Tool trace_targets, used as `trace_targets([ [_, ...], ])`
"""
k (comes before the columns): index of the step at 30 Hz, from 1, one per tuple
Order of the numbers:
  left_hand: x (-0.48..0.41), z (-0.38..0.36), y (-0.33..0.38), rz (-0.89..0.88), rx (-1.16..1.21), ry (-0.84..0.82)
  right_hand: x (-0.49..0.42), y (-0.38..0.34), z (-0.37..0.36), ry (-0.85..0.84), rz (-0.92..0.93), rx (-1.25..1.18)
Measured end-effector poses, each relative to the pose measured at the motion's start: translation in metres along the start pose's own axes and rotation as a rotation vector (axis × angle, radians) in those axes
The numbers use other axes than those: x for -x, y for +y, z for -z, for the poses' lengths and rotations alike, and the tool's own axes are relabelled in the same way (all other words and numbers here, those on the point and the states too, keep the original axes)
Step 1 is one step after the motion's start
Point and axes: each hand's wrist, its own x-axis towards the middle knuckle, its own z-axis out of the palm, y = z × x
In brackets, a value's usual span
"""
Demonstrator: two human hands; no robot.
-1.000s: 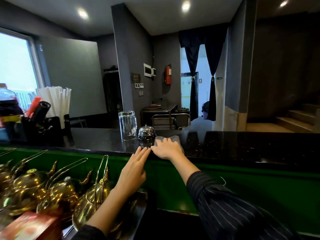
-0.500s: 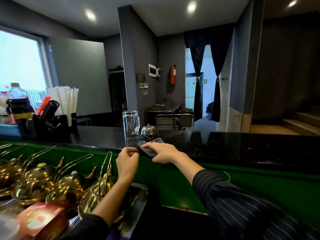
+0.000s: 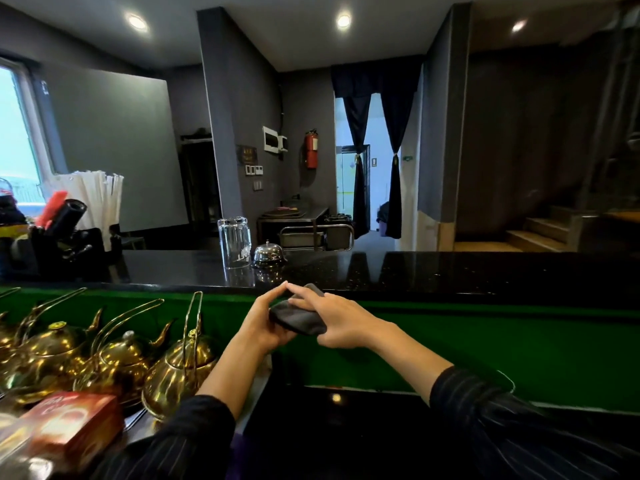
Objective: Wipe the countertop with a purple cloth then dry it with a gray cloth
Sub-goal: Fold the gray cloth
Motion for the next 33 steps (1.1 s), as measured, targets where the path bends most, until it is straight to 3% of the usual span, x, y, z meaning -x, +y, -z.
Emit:
trace_targets([
  [3, 0.006, -0.018, -0.003, -0.026, -0.105, 0.053, 0.018, 0.003, 0.004, 0.078, -0.001, -0.031],
  [6, 0.015, -0.040, -0.002, -0.041, -0.129, 0.075, 0.038, 0.016, 0.005, 0.133, -0.119, -0.120],
  [8, 0.021, -0.053, -0.004, -0.067, -0.118, 0.080, 0.054, 0.020, 0.007, 0.163, -0.234, -0.343],
  [13, 0.035, -0.078, -0.015, -0.143, -0.041, 0.111, 0.061, 0.036, -0.006, 0.308, -0.625, -1.246],
  [16, 0.038, -0.079, -0.023, -0.174, 0.000, 0.182, 0.053, 0.034, -0.008, 0.228, -0.751, -1.524],
  [19, 0.038, -0.065, -0.016, -0.220, 0.017, 0.255, 0.043, 0.025, -0.001, 0.211, -0.703, -1.655],
  [24, 0.024, -0.024, 0.028, -0.357, -0.140, 0.348, -0.005, 0.007, 0.002, 0.340, -0.618, -1.527],
  [33, -0.031, 0.059, 0.126, -0.514, -1.006, 0.643, -0.130, -0.010, -0.003, 0.478, -0.488, -0.801],
])
